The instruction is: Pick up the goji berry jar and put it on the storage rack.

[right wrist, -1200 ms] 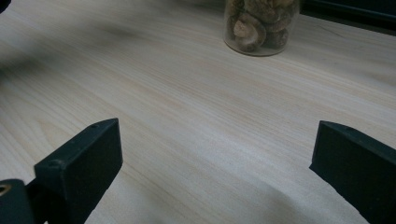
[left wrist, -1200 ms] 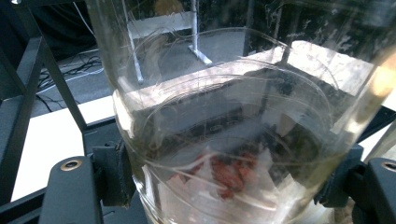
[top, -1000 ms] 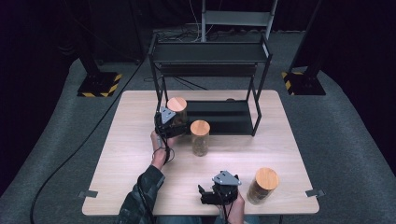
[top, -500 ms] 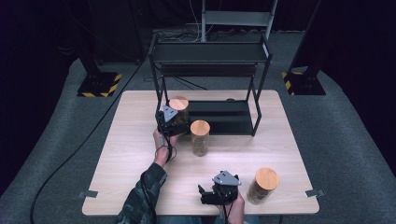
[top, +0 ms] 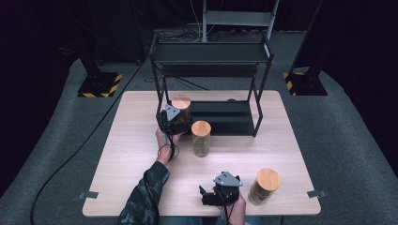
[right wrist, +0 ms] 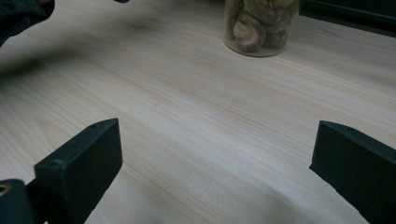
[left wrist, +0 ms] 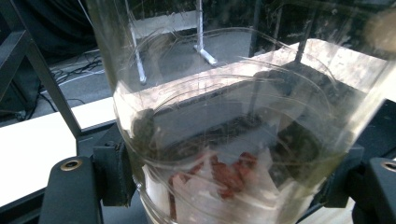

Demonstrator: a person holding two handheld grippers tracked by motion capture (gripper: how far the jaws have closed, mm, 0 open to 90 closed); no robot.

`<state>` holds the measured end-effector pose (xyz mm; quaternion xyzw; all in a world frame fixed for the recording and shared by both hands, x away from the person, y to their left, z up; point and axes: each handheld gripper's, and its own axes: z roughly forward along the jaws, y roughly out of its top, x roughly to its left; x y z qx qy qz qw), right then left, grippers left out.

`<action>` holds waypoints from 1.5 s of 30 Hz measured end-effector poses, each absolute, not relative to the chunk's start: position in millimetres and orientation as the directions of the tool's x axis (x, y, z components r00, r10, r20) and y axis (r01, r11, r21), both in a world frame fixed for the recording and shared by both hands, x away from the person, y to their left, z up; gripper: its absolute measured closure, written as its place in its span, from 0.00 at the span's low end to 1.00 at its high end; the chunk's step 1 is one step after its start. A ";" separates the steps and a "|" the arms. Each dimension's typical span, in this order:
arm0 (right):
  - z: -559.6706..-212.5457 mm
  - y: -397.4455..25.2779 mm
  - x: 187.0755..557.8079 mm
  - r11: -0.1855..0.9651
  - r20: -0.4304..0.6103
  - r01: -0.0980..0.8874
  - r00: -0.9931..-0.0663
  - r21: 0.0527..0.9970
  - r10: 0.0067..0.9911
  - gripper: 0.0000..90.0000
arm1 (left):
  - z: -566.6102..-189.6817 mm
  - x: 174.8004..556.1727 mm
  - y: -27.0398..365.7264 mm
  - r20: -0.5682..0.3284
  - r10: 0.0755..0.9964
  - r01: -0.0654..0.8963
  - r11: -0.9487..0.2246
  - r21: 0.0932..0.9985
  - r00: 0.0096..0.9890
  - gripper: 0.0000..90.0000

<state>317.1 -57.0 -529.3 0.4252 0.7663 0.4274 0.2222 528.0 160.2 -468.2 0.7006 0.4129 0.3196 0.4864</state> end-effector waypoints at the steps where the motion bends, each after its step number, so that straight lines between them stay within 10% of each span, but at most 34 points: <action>1: -529.3 -57.0 317.1 0.273 0.023 0.462 -0.540 0.844 0.842 0.01 | -468.6 528.6 160.0 0.047 0.890 0.268 -0.186 0.945 0.453 0.27; 45: -529.3 -56.7 316.5 0.275 0.018 0.459 -0.539 0.845 0.842 0.01 | -488.7 553.9 154.6 0.034 0.907 0.306 -0.177 0.935 0.421 0.27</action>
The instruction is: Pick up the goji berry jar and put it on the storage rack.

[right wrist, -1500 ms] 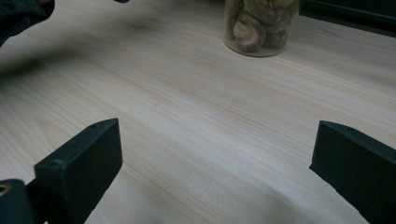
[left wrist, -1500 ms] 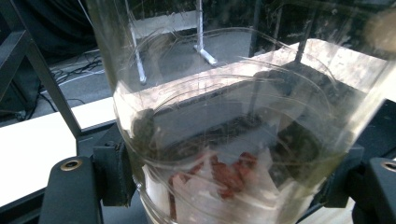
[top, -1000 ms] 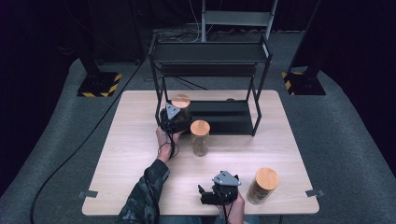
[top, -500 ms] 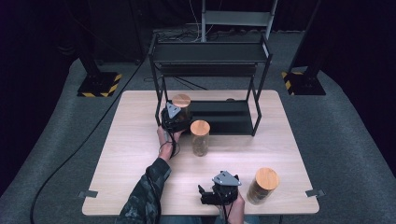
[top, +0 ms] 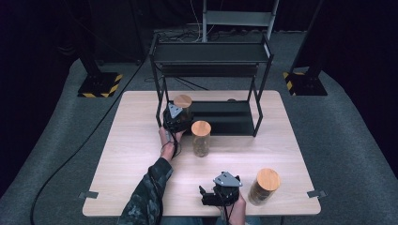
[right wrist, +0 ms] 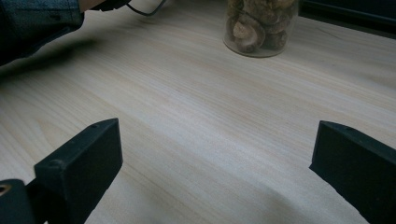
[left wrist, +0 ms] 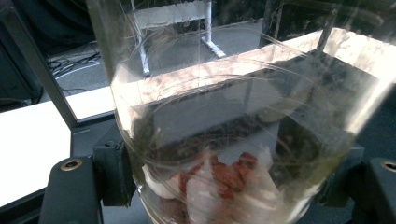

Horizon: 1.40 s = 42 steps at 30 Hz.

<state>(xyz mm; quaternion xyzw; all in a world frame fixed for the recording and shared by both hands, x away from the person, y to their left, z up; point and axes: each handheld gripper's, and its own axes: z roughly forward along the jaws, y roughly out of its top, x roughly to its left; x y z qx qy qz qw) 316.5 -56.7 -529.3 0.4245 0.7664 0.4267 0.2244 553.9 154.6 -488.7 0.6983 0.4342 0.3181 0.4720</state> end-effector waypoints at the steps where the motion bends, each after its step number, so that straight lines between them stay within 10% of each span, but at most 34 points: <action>1: -529.3 -56.7 316.5 0.275 0.018 0.459 -0.539 0.845 0.842 0.01 | -488.7 553.9 154.6 0.034 0.907 0.306 -0.177 0.935 0.421 0.27; 42: -529.3 -56.5 316.7 0.280 0.016 0.461 -0.541 0.842 0.841 0.01 | -497.2 567.0 155.8 -0.023 0.906 0.318 -0.124 0.940 0.422 0.27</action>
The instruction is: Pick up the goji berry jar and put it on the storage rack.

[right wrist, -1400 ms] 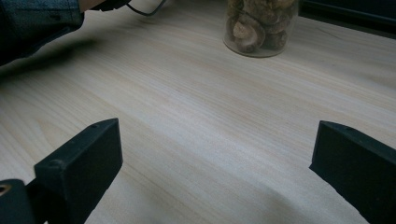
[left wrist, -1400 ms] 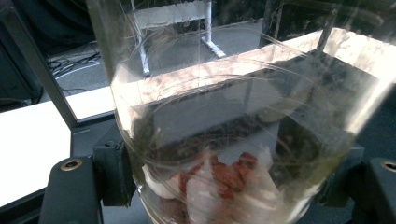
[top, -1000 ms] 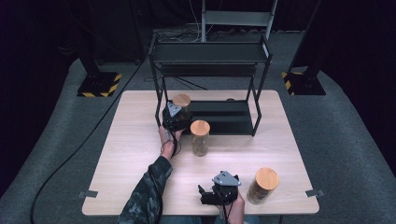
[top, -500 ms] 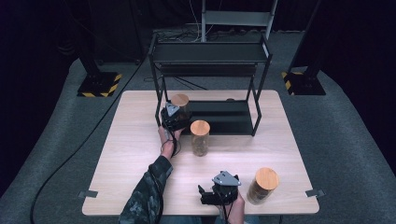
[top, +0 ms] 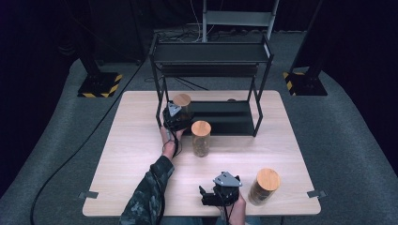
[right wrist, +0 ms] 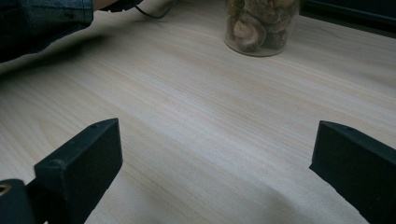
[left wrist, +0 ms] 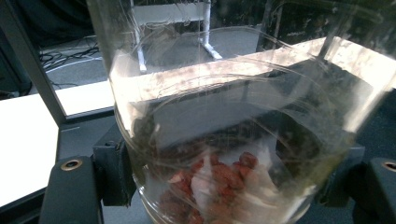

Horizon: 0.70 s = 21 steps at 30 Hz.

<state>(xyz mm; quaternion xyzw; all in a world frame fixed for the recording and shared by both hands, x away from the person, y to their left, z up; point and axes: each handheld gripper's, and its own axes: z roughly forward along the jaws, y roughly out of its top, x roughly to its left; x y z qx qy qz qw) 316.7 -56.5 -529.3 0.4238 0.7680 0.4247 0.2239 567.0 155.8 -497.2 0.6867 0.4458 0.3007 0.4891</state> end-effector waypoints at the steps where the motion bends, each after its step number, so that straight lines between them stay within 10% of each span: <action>1: -529.3 -56.5 316.6 0.280 0.015 0.461 -0.540 0.842 0.841 0.01 | -497.3 567.4 155.7 -0.023 0.905 0.317 -0.124 0.940 0.424 0.27; 21: -529.3 -56.4 316.3 0.279 0.014 0.459 -0.539 0.843 0.842 0.01 | -498.0 571.4 151.4 -0.016 0.894 0.307 -0.137 0.942 0.448 0.28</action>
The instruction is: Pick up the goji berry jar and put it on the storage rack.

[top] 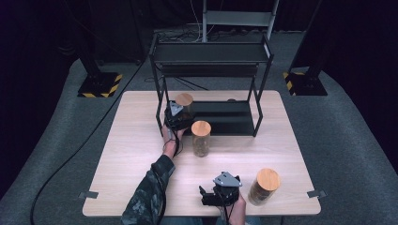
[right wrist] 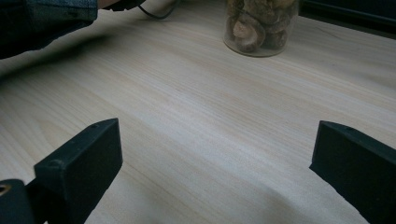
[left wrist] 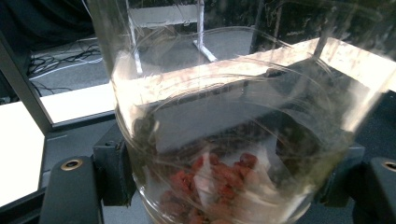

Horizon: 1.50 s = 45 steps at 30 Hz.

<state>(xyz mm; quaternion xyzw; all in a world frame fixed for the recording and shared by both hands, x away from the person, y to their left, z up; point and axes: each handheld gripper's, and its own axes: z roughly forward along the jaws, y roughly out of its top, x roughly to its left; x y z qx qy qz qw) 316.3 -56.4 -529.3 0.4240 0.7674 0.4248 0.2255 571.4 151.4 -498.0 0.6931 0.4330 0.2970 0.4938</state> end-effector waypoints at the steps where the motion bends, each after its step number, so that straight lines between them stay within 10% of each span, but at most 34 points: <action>1: -529.3 -56.5 316.3 0.279 0.014 0.458 -0.539 0.844 0.842 0.01 | -498.1 571.6 151.2 -0.018 0.893 0.307 -0.136 0.942 0.449 0.28; 45: -529.3 -57.1 316.2 0.274 0.018 0.457 -0.539 0.846 0.842 0.01 | -488.6 578.3 147.7 -0.053 0.889 0.401 -0.151 0.904 0.455 0.19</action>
